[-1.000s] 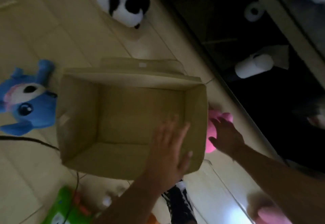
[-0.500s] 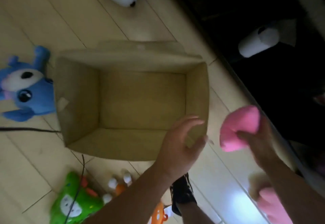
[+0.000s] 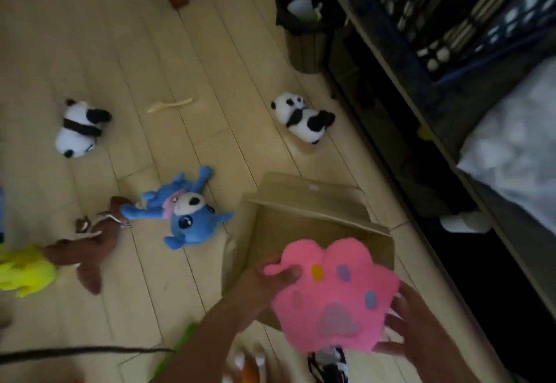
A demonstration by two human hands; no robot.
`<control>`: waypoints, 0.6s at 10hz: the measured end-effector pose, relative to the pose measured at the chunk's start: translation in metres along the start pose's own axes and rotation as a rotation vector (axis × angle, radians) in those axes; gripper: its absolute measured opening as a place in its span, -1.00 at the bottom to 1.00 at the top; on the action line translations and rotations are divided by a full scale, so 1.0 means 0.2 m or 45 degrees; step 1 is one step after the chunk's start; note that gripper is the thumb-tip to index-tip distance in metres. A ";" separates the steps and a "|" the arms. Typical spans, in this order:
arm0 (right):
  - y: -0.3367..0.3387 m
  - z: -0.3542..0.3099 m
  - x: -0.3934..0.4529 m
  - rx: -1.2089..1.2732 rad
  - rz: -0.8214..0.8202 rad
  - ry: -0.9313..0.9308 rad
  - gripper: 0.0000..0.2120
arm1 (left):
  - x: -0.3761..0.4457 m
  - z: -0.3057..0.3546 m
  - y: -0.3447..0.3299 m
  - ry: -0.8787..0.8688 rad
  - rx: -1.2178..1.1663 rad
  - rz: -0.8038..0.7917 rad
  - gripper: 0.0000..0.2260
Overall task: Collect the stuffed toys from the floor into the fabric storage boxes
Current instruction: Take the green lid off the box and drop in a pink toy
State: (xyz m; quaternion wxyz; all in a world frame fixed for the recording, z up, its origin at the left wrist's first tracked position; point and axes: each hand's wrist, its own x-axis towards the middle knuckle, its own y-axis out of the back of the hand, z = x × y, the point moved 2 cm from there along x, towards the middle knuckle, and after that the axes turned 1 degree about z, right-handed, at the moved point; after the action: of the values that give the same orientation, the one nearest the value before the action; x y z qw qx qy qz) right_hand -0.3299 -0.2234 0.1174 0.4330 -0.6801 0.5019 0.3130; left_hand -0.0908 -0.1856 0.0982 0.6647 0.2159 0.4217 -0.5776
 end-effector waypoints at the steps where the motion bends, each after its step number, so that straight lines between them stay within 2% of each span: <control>1: -0.08 0.05 0.09 -0.190 0.052 0.046 -0.04 | 0.05 0.00 0.11 -0.044 0.285 0.180 -0.42; 2: -0.10 0.10 0.18 -0.220 0.072 0.140 -0.31 | 0.11 -0.07 0.17 -0.104 0.331 0.293 -0.52; 3: -0.17 0.13 0.30 -0.191 0.115 0.101 -0.44 | 0.10 -0.13 0.19 -0.136 0.410 0.412 -0.49; 4: -0.30 0.16 0.38 -0.553 0.113 0.023 -0.20 | 0.14 -0.21 0.22 -0.076 0.701 0.584 -0.23; 5: -0.26 0.30 0.54 -0.622 0.127 0.027 0.24 | 0.27 -0.24 0.24 -0.253 0.950 0.641 -0.41; 6: -0.28 0.37 0.77 -0.455 0.078 0.109 0.02 | 0.47 -0.30 0.30 -0.328 0.914 0.510 -0.40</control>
State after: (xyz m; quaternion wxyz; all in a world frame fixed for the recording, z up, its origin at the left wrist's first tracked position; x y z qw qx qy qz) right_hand -0.2292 -0.2130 -0.0305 0.2737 -0.7433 0.4767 0.3811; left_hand -0.0537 -0.1798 -0.0235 0.6937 0.4373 0.0571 -0.5695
